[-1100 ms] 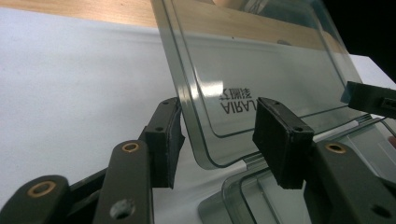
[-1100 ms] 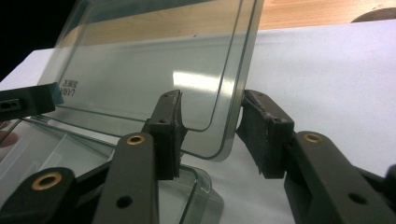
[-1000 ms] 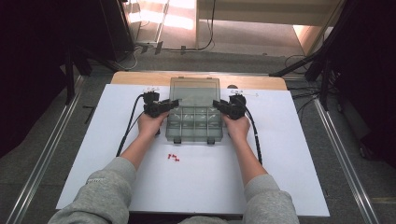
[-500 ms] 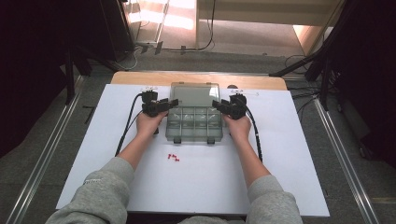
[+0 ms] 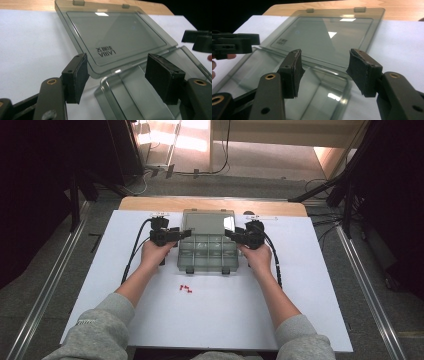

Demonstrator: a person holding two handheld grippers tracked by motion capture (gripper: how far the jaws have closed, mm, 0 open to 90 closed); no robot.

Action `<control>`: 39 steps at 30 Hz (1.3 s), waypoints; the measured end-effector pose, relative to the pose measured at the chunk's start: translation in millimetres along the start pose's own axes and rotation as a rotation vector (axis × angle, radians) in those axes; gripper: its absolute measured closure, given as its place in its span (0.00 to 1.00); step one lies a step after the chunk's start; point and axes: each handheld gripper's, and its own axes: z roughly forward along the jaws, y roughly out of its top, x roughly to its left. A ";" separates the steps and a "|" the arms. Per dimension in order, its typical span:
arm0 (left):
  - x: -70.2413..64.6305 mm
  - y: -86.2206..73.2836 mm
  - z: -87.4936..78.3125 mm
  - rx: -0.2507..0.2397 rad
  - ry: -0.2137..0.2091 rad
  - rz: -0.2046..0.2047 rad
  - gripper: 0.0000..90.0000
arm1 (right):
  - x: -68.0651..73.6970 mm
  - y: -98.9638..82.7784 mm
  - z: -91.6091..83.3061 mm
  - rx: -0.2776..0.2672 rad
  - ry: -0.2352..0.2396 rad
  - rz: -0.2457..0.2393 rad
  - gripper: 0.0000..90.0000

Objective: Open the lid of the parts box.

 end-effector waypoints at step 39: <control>-33.5 -17.9 -59.9 0.097 -0.101 0.201 0.38 | 43.2 -23.4 -61.1 0.064 0.121 -0.241 0.31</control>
